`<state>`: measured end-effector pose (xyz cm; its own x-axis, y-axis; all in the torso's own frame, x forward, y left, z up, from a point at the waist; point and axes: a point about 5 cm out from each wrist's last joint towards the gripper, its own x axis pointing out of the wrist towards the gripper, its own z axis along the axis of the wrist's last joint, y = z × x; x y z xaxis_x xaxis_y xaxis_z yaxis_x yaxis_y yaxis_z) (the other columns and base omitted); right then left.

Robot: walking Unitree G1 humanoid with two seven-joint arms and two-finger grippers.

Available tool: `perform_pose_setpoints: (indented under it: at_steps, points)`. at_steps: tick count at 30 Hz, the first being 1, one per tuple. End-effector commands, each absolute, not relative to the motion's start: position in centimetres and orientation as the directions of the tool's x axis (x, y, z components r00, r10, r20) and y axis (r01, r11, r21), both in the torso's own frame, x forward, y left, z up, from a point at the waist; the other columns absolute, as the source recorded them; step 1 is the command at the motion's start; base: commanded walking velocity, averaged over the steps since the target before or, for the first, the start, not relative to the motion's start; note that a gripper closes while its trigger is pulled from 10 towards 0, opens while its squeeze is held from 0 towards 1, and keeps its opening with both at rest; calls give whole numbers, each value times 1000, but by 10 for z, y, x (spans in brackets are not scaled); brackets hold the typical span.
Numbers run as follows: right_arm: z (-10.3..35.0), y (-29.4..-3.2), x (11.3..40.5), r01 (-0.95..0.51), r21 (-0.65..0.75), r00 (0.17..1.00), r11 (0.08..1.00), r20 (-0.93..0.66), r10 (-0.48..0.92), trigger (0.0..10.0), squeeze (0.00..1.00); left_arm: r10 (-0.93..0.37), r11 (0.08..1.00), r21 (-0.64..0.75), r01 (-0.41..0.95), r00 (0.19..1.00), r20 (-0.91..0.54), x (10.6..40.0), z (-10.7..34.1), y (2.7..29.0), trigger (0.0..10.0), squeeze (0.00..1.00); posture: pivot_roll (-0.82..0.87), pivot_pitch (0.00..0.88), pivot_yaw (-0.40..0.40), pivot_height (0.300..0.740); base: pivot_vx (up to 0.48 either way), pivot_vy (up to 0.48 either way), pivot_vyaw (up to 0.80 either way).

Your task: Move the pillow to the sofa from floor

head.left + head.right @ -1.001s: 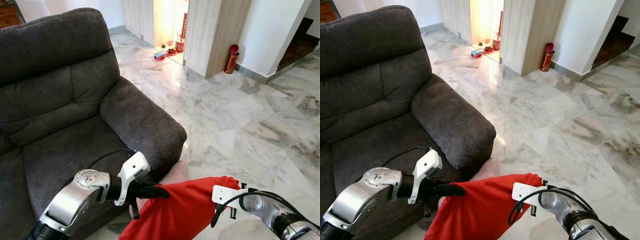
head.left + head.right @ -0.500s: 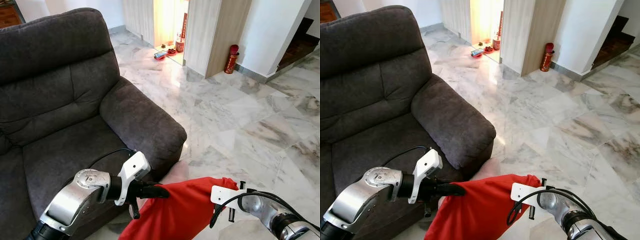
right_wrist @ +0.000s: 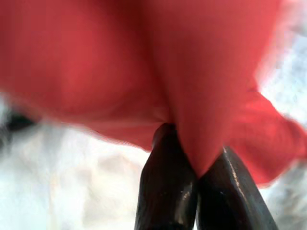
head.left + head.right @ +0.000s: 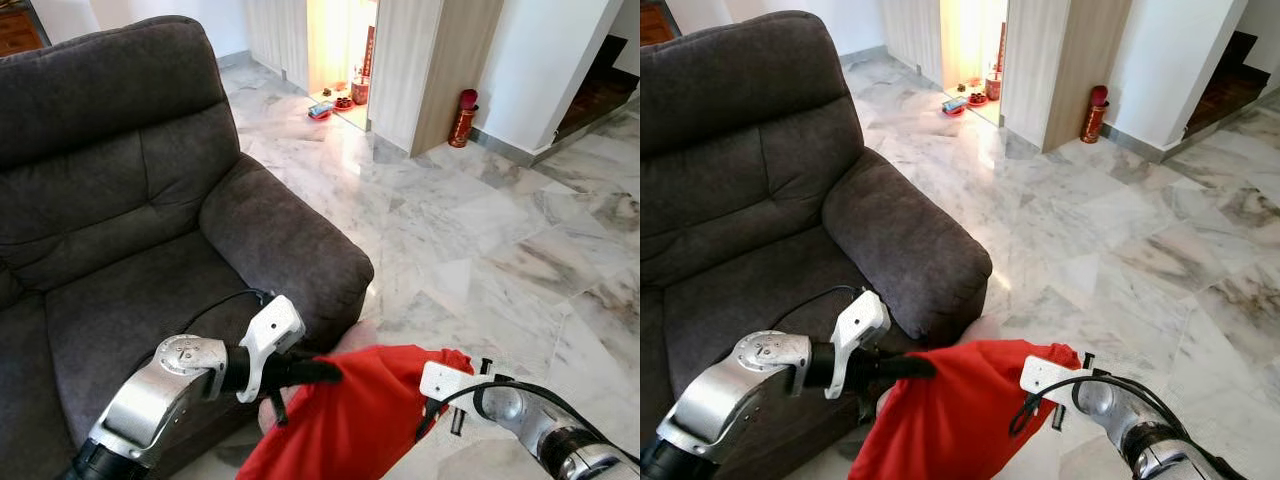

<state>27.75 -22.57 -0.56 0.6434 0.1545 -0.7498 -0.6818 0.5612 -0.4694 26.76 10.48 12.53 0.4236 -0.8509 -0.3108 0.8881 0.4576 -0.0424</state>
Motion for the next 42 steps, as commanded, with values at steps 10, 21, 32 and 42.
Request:
perform_pose_setpoints:
  at_steps: [10,21,32,42]
  points:
    - [38,-243,292,-222,-422,911,879,-410,34,10000,0,-652,729,68,681,722,-231,295,122,122,10000,0,-17,0,-3,736,0,0,0]
    - [57,-187,279,-131,-157,965,979,-245,90,10000,0,-436,889,110,445,895,-96,308,128,119,10000,0,-20,0,-7,736,0,0,0]
    - [82,-169,270,-90,-23,977,996,-197,84,10000,0,-285,954,124,271,952,111,316,156,112,10000,0,-20,0,-17,736,0,0,0]
    - [82,-188,262,104,-44,971,994,-210,-111,10000,0,-241,963,157,220,961,132,310,156,129,10000,0,-13,0,-13,736,0,0,0]
